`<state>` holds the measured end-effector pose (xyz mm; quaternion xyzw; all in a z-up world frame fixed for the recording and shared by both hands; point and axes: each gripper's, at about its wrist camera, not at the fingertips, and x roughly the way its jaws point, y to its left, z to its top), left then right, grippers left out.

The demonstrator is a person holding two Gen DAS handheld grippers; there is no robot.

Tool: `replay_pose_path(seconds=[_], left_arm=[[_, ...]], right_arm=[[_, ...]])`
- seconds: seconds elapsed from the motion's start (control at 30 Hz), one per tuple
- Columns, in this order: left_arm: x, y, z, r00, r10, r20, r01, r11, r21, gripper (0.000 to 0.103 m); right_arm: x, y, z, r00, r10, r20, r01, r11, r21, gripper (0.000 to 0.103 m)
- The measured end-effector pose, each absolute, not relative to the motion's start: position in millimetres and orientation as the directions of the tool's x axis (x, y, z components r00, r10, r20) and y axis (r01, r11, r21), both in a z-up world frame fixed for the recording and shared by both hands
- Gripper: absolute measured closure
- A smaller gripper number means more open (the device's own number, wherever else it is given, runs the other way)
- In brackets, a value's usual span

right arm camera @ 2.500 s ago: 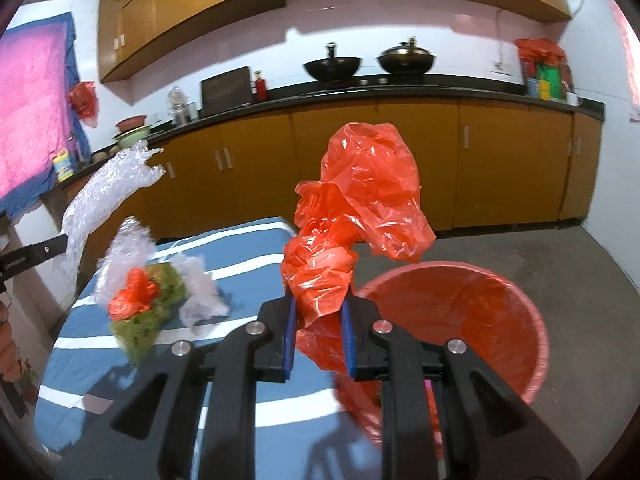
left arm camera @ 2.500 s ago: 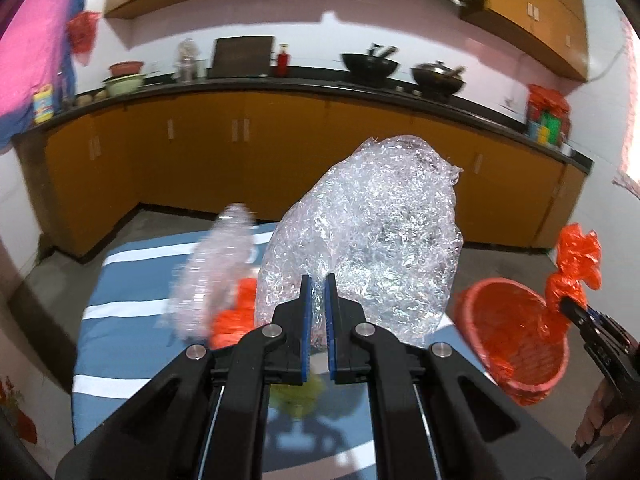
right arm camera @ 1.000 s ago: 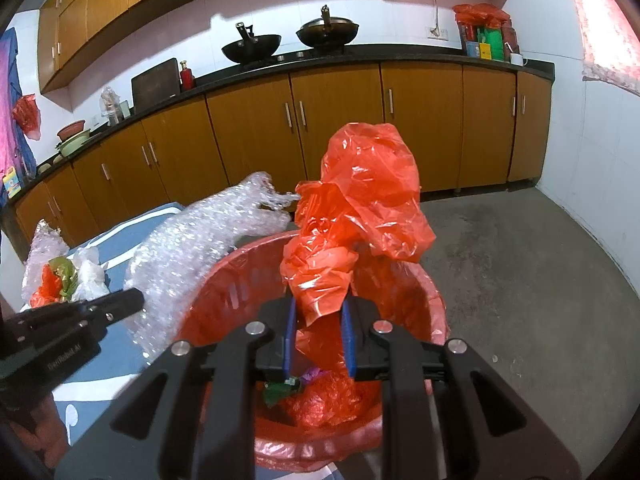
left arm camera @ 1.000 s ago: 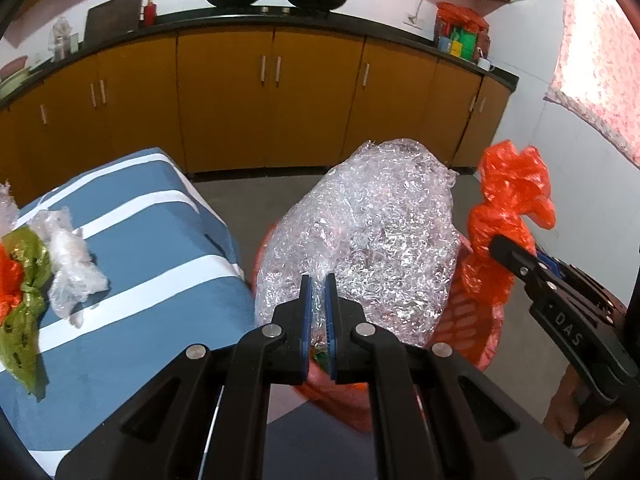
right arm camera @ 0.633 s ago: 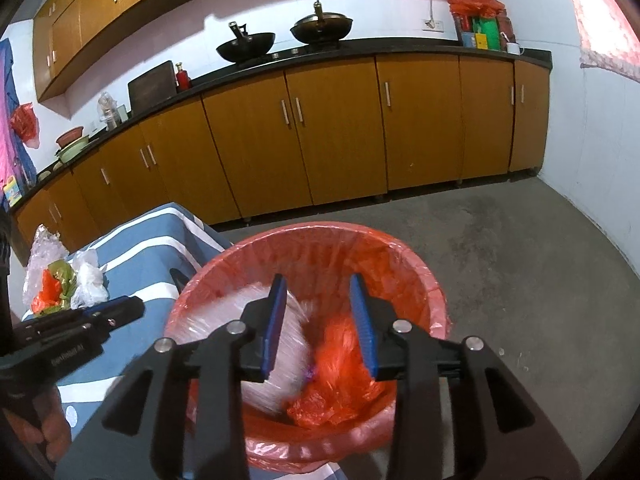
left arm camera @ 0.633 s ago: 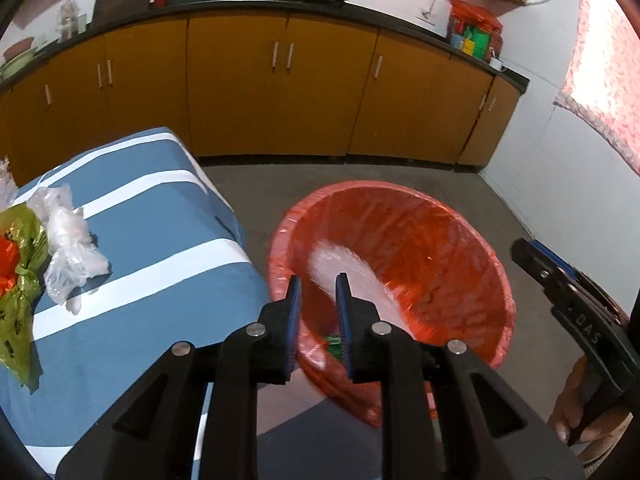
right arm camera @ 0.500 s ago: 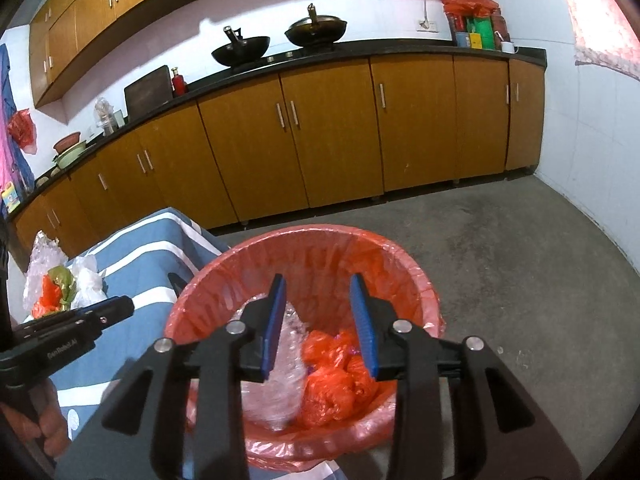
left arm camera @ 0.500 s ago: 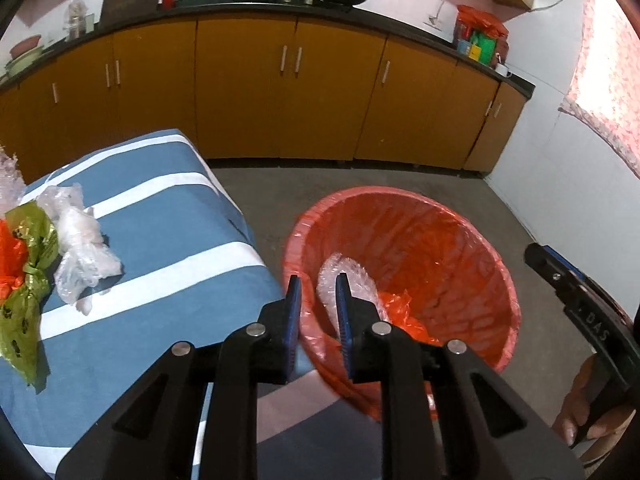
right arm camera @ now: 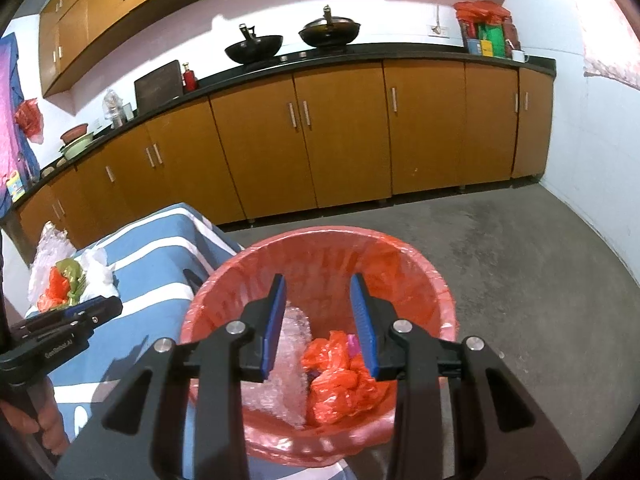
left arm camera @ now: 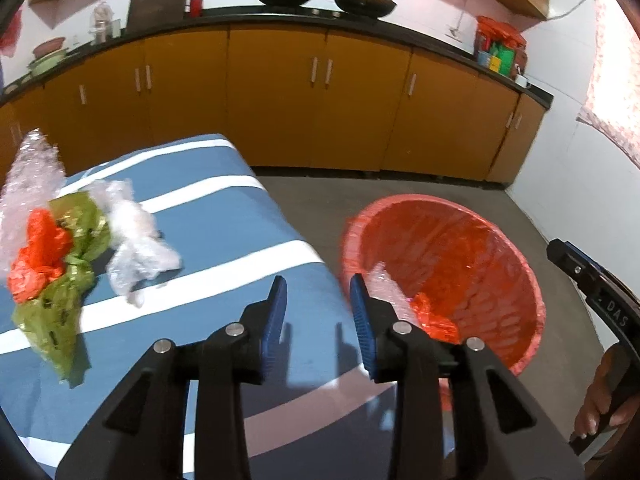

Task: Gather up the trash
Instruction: 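Move both open tools back over the pile of bags on the table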

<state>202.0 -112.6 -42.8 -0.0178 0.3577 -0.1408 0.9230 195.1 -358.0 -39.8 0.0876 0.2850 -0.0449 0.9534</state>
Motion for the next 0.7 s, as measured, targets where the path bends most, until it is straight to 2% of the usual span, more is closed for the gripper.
replay_pose_path(seconds=[0.37, 0.5, 0.7], left_arm=[[174, -25, -32, 0.793, -0.139, -0.593, 0.123, 0.99, -0.068, 0.066], [160, 30, -27, 0.828, -0.018, -0.561, 0.004, 1.0, -0.027, 0.06], [154, 106, -33, 0.814, 0.131, -0.566, -0.171, 0.985, -0.019, 0.059]], right_arm=[[210, -291, -36, 0.825, 0.07, -0.561, 0.001, 0.992, 0.126, 0.069], [222, -248, -38, 0.811, 0.141, -0.568, -0.08, 0.988, 0.131, 0.068], [244, -167, -47, 0.772, 0.248, -0.585, -0.216, 0.968, 0.124, 0.064]])
